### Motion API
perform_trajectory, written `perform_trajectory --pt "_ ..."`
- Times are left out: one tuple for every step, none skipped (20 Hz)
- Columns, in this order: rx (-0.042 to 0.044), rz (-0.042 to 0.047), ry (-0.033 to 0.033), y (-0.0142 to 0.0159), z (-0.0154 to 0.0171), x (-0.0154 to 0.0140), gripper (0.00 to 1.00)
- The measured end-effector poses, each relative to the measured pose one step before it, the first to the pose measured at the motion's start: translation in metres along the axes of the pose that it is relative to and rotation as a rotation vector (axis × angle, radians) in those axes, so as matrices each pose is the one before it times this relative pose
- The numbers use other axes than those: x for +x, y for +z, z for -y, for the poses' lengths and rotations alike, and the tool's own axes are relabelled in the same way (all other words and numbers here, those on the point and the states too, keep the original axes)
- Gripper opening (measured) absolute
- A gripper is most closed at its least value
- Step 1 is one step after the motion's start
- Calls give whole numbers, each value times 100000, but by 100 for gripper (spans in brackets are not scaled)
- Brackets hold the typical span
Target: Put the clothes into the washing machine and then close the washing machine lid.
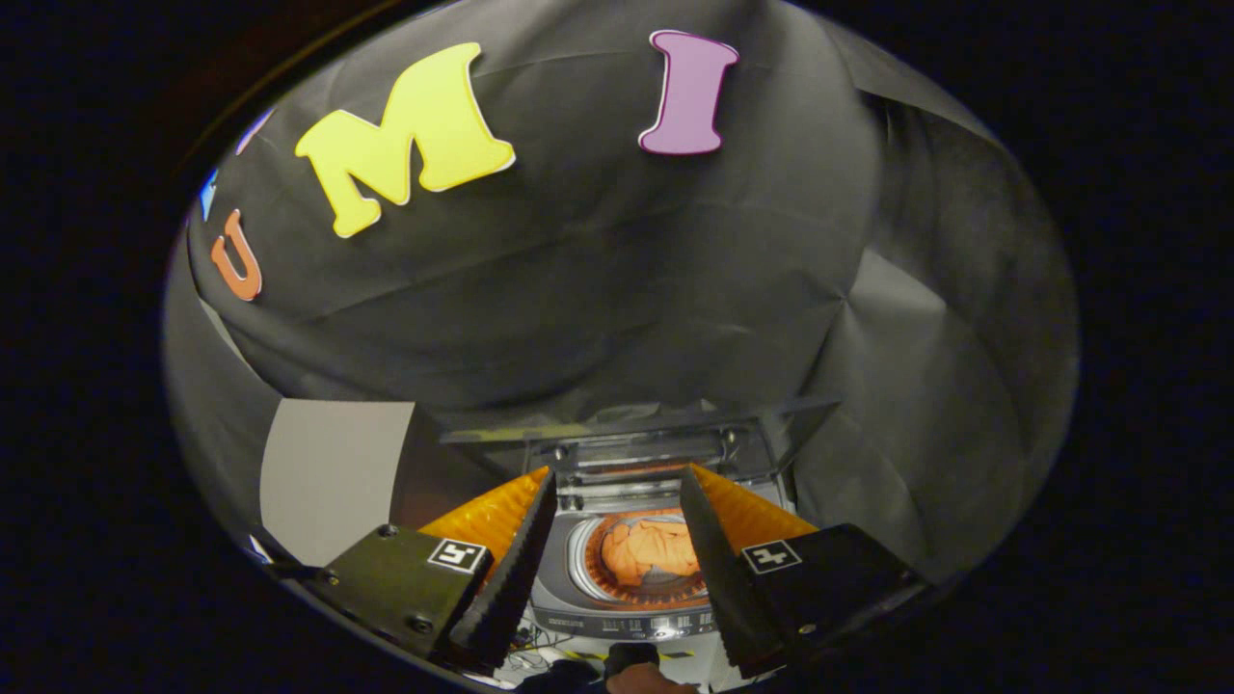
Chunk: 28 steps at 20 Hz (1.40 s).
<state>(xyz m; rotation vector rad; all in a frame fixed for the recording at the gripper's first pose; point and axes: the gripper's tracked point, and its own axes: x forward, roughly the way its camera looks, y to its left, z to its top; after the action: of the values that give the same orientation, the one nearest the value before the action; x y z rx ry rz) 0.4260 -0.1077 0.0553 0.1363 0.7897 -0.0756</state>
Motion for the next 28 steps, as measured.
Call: perform_trajectory --pt "-778 -34 270 617 -146 380 82" --pt "-670 -458 334 370 -286 408 82" --pt "-343 -831 509 400 -226 551 82" --pt "284 -1605 -11 144 -162 771 82" --pt "646 -1553 -183 181 -61 556 82" --pt "42 -990 -131 395 -1 561 82" --pt "-378 -1005 -480 33 -17 744 82" --pt "-376 -1135 -37 271 -58 496 82" --pt "-344 -1249 133 192 -163 795 82" --pt "-216 -1229 -57 3 -25 518 82" --pt "-189 -751 -344 129 -50 432 82" --pt "-203 -410 -263 -200 44 48 82" --pt "-79 -324 -204 48 16 326 82" --pt "18 85 40 74 -96 544 82" --pt "-94 -174 -31 96 -25 364 82" --pt "-321 -131 -300 -33 123 330 82" --pt "-220 -102 -527 -10 78 249 82" --pt "-286 -203 -691 -203 140 335 82" --pt "-95 591 -772 56 120 290 82" --pt "-274 1530 -822 106 -17 316 82" --pt "-306 -558 -815 -290 98 94 82" --pt "-713 1693 -749 102 -21 -15 82" --pt "-727 535 -1042 -129 6 185 82" --pt "-628 646 -812 -80 19 -90 82" --pt "-325 434 -794 -37 58 -23 82" --pt "94 444 -537 -124 21 -16 82" --pt "689 747 -200 -22 -23 -70 83" --pt "658 837 -27 -57 16 -32 83"
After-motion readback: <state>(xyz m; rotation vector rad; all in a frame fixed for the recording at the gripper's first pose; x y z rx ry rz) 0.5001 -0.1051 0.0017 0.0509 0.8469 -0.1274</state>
